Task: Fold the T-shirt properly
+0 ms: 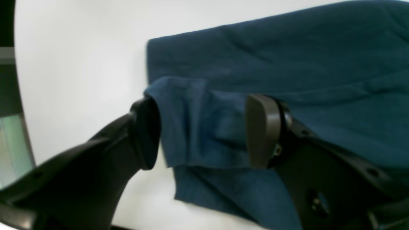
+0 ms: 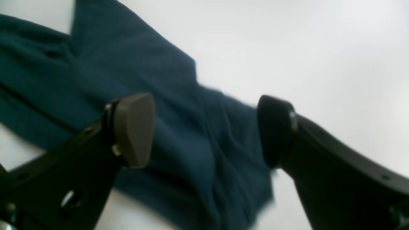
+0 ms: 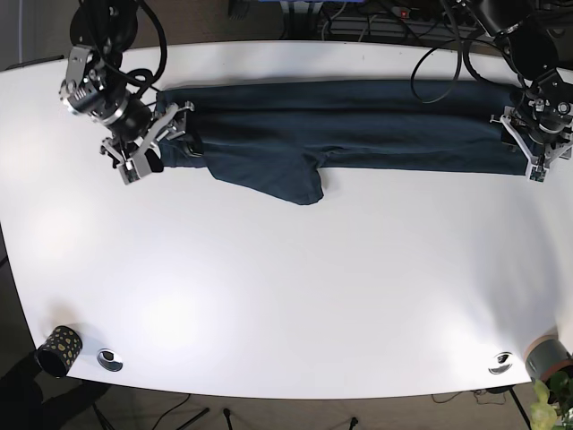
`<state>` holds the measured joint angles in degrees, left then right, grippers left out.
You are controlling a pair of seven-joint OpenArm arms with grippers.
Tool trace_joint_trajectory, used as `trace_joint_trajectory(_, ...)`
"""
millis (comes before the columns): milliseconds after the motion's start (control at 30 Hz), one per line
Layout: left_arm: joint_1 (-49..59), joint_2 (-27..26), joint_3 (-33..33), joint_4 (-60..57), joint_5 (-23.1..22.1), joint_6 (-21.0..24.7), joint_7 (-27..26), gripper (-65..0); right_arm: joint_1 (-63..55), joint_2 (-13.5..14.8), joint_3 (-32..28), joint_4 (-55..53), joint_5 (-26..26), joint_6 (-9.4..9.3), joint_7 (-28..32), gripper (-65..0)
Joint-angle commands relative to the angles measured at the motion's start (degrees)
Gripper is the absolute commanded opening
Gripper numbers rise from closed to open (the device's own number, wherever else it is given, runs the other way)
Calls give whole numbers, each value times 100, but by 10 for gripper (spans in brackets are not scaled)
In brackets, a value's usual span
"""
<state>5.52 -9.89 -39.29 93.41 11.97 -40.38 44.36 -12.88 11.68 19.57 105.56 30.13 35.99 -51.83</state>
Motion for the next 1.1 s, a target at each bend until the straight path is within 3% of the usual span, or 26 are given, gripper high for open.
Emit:
trace_joint_trajectory(0,-161,-105,-23,141,-32,38,-62,-272,335,-21,-54,-485,104,10,10,-171)
trace_joint_trajectory(233,-222,-105,-32,62,-23,38,-62,-272,941,-56,-617,-1277,121,-8,1,-208)
trace_joint_trajectory(567,-143,-149,-76,-272,-14,38,-71,-272,1214,-443,-1100,-1910,60,-25,1,-301)
trace_joint_trajectory(667,-99,-141,-40,-272,-23,38,-89,-272,1266,-513,-1100,-1910,60,-25,1,-358)
trace_joint_trajectory(767,-90,-123,-32,-272,-23,38,-89,-272,1293,-672,-1100,-1892,68,-25,1,-461)
trace_joint_trajectory(933,-99,-114,-23,-466,-23,38,-89,-272,1328,-698,-1100,-1690,86,-25,1,-602)
trace_joint_trajectory(1067,-108,-149,-23,-694,-23,38,-97,-272,1284,-672,-1091,-1470,104,-25,1,-650)
